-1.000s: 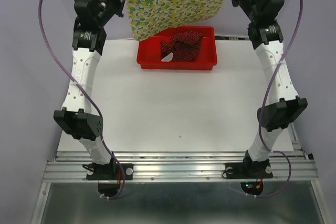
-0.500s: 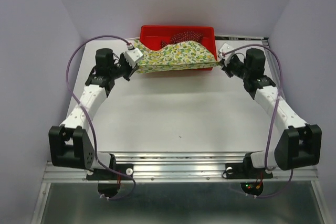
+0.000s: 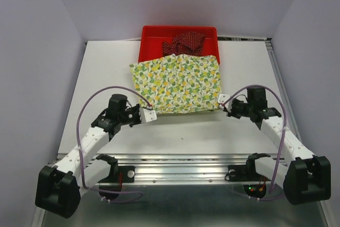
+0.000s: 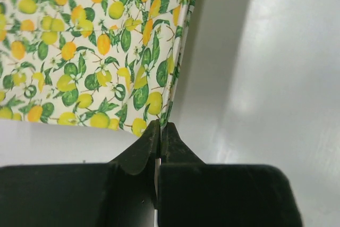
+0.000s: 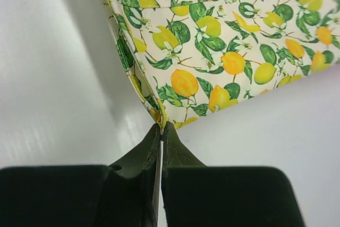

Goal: Fold and stack the skirts
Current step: Flatten the skirt out

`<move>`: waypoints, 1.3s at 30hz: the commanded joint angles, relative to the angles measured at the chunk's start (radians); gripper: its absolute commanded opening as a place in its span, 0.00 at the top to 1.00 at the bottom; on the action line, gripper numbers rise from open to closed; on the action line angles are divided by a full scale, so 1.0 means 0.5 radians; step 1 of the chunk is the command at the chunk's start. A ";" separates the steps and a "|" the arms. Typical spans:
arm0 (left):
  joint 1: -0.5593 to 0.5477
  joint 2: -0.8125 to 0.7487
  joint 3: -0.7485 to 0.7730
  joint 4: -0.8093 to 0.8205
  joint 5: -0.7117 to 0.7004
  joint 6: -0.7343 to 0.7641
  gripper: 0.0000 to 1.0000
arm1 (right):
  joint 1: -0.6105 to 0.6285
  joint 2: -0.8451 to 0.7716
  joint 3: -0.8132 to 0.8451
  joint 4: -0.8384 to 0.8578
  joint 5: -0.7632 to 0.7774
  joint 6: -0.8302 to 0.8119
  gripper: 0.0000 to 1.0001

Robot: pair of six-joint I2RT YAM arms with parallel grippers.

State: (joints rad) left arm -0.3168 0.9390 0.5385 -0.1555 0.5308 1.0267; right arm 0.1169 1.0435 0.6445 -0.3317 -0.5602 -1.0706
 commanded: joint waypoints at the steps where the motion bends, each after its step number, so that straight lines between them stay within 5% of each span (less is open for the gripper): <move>1: -0.072 -0.138 -0.113 -0.173 -0.141 0.269 1.00 | -0.047 -0.099 -0.089 -0.382 -0.033 -0.426 0.99; 7: -0.149 -0.163 -0.150 -0.290 -0.154 0.364 1.00 | 0.033 -0.319 -0.261 -0.708 -0.104 -0.800 0.99; 8: -0.155 -0.163 -0.132 -0.348 -0.147 0.367 0.98 | 0.033 -0.362 -0.289 -0.757 -0.110 -0.865 0.87; 9: -0.164 -0.166 -0.114 -0.394 -0.123 0.379 0.80 | 0.033 -0.457 -0.325 -0.803 -0.113 -0.926 0.74; 10: -0.179 -0.190 -0.077 -0.498 -0.089 0.404 0.63 | 0.033 -0.510 -0.338 -0.900 -0.113 -1.015 0.43; 11: -0.179 -0.212 -0.052 -0.557 -0.089 0.416 0.63 | 0.033 -0.568 -0.344 -0.941 -0.104 -1.031 0.24; 13: -0.182 -0.304 0.039 -0.750 -0.001 0.459 0.34 | 0.033 -0.743 -0.335 -0.978 -0.067 -0.991 0.08; 18: -0.186 -0.525 0.211 -1.039 0.022 0.579 0.30 | 0.033 -0.894 -0.145 -0.966 -0.027 -0.753 0.05; 22: -0.186 -0.565 0.218 -0.800 -0.175 0.337 0.28 | 0.033 -0.609 0.005 -0.452 0.135 -0.146 0.03; 25: -0.186 -0.314 0.224 -0.573 -0.303 0.110 0.35 | 0.033 -0.018 0.360 -0.410 0.246 0.464 0.13; 27: -0.186 0.005 0.300 -0.411 -0.426 -0.067 0.44 | 0.033 0.450 0.736 -0.593 0.197 0.695 0.28; 29: -0.182 0.345 0.395 -0.276 -0.543 -0.154 0.54 | 0.055 0.704 0.925 -0.674 0.169 0.950 0.46; 32: -0.164 0.710 0.481 -0.095 -0.761 -0.176 0.63 | 0.122 1.008 1.131 -0.729 0.139 1.214 0.59; 39: -0.152 1.049 0.552 0.072 -0.874 0.094 0.66 | 0.331 1.223 1.070 -0.598 0.252 1.488 0.62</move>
State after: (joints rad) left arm -0.3954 1.4479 0.7605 -0.1898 0.1417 1.0000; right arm 0.2375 1.6390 1.1774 -0.6487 -0.4606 -0.4629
